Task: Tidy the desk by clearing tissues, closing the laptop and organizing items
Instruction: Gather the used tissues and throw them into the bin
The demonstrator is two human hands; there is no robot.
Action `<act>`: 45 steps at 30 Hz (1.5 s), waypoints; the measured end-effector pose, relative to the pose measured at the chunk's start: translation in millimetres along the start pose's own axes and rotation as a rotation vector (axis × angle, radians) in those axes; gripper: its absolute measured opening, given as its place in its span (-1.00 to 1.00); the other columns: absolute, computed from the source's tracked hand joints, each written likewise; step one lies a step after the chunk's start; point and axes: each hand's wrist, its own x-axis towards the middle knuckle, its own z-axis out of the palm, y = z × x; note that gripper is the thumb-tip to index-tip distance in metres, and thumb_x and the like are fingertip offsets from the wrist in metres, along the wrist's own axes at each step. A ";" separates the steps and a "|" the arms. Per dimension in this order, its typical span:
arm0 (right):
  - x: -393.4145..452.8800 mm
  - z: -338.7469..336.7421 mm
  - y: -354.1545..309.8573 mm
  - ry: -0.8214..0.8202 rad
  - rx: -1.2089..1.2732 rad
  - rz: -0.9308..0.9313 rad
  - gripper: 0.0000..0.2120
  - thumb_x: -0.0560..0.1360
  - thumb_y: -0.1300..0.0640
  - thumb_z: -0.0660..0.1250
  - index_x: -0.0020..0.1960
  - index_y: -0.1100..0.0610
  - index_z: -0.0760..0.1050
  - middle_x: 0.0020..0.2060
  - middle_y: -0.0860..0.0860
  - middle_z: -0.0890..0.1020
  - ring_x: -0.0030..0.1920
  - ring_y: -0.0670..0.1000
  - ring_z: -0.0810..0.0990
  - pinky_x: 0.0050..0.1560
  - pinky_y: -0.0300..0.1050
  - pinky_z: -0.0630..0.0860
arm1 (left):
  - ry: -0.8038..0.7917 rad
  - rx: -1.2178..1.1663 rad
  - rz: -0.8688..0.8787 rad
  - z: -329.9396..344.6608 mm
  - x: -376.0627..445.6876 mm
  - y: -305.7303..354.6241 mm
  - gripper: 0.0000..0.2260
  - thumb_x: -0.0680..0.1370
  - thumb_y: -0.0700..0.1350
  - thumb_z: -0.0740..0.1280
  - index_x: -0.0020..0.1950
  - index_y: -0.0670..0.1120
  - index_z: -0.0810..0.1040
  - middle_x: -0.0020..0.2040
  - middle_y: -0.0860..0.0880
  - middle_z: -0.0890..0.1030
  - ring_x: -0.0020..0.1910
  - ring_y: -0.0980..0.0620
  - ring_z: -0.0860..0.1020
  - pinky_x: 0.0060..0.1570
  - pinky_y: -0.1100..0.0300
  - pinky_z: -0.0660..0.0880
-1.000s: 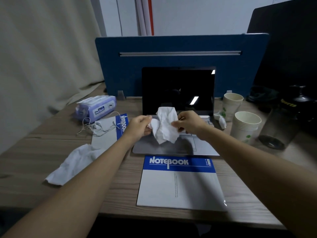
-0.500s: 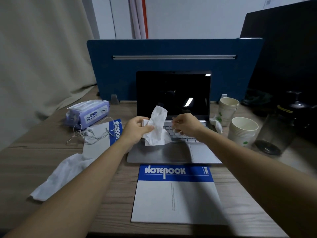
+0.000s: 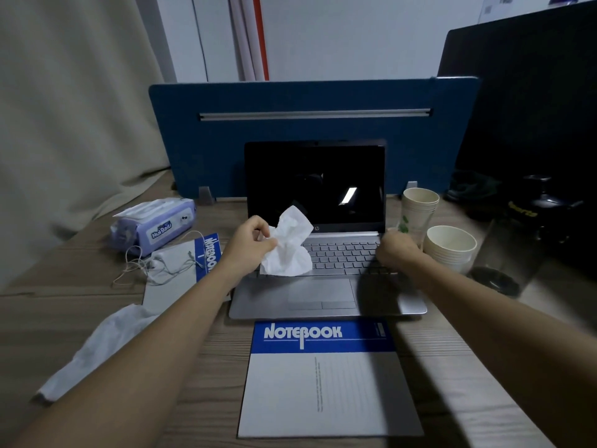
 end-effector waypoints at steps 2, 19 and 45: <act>0.6 -1.4 2.4 -0.019 0.076 -0.002 -0.71 0.55 0.27 0.15 0.19 0.37 0.49 0.12 0.30 0.58 0.14 0.28 0.56 -0.03 -0.04 0.46 | -0.014 -0.002 0.006 -0.3 -1.1 0.3 -0.82 0.51 -0.23 0.41 -0.21 -0.02 0.49 -0.29 0.05 0.47 -0.30 0.08 0.40 -0.30 0.21 0.36; -45.8 1.8 -55.3 0.074 0.285 -0.745 -0.44 0.50 0.40 0.15 0.48 0.15 0.29 0.51 0.03 0.21 0.47 0.04 0.25 0.39 -0.24 0.17 | 0.034 -0.413 -0.276 -0.9 -3.9 -0.2 -0.84 0.56 -0.11 0.36 0.05 -0.15 0.66 0.10 -0.14 0.67 0.10 -0.11 0.62 0.18 -0.03 0.52; -83.2 33.9 -143.2 0.014 0.197 -1.018 -0.59 0.49 0.28 0.24 0.29 -0.01 0.47 0.49 -0.06 0.26 0.46 0.03 0.26 0.37 0.01 0.35 | 0.436 -0.359 -0.326 -97.7 -23.2 -37.4 -0.76 0.38 -0.09 0.54 -0.04 -0.08 0.56 -0.03 -0.12 0.67 -0.05 -0.12 0.65 -0.07 0.00 0.61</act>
